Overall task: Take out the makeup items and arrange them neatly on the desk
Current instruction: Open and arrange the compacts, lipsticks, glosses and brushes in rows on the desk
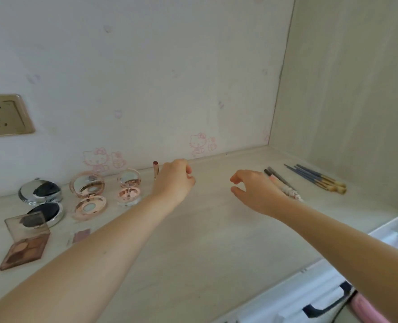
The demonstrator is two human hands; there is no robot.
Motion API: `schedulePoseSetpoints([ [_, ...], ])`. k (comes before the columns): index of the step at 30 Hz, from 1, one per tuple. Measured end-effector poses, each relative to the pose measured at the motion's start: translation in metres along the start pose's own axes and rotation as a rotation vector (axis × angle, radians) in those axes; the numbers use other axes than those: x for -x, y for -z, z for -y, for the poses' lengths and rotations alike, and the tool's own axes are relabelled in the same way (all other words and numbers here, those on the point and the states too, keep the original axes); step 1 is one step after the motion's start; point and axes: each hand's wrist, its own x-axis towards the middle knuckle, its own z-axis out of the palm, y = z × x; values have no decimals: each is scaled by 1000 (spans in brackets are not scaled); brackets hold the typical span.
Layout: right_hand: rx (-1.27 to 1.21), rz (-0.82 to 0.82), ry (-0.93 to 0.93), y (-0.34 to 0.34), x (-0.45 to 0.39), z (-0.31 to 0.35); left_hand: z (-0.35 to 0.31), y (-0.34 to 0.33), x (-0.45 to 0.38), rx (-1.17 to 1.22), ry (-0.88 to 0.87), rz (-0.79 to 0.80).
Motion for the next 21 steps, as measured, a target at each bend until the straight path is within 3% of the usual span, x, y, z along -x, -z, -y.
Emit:
schedulePoseSetpoints([
  [7,31,31,-119,27,21,-53,-48,-49,10,-119,-201,156],
  [12,79,-34,-165,37,29,-87,-81,-82,4,-220,-405,236],
  [16,132,-44,-210,36,30,-105,-106,-109,-8,-327,-572,246],
  [21,170,-35,-261,27,24,-117,-123,-134,-26,-374,-631,256],
])
